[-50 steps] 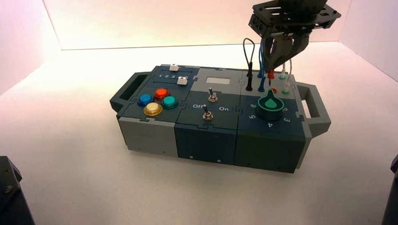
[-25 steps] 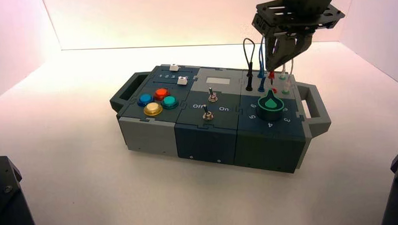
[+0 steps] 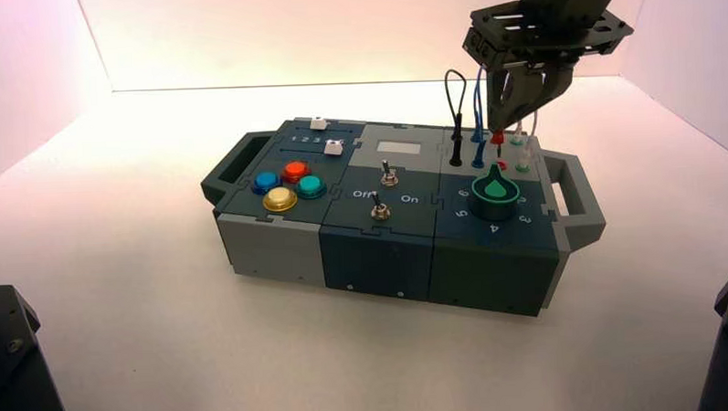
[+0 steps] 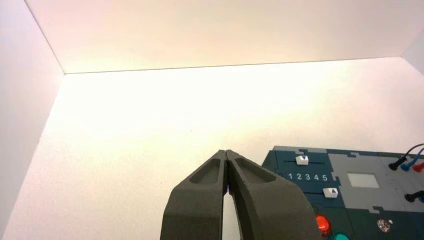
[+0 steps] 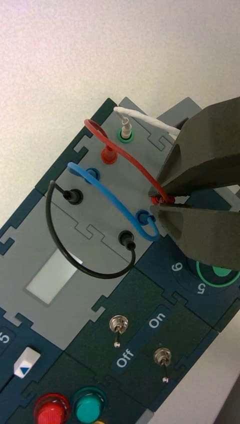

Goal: Insert the red wire.

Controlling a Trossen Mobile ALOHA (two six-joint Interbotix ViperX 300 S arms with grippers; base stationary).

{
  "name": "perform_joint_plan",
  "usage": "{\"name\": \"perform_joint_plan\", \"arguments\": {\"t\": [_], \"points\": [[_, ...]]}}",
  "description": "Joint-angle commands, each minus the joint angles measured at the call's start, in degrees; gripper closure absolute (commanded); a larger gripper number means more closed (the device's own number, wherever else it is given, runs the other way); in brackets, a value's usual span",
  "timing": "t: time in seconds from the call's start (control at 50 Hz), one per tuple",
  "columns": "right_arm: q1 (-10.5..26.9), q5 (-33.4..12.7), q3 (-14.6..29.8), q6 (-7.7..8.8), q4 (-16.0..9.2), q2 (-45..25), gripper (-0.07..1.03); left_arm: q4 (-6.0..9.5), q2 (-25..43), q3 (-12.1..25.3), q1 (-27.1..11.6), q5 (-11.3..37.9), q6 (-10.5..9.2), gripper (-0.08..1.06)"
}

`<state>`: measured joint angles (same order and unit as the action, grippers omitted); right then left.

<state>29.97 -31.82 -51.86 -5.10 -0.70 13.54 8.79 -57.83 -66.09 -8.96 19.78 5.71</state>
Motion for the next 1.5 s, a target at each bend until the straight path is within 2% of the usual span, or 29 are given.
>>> {"name": "perform_joint_plan", "arguments": {"t": [0.02,1.5], "points": [[-0.4,0.5,0.3,-0.26,0.2,1.1,0.99,0.09,0.4,1.1,-0.2,-0.4,0.00,1.01],[-0.4,3.3,-1.1,-0.26,0.2,-1.2,0.99,0.00,0.4,1.2,-0.2,-0.4,0.00,1.01]]}}
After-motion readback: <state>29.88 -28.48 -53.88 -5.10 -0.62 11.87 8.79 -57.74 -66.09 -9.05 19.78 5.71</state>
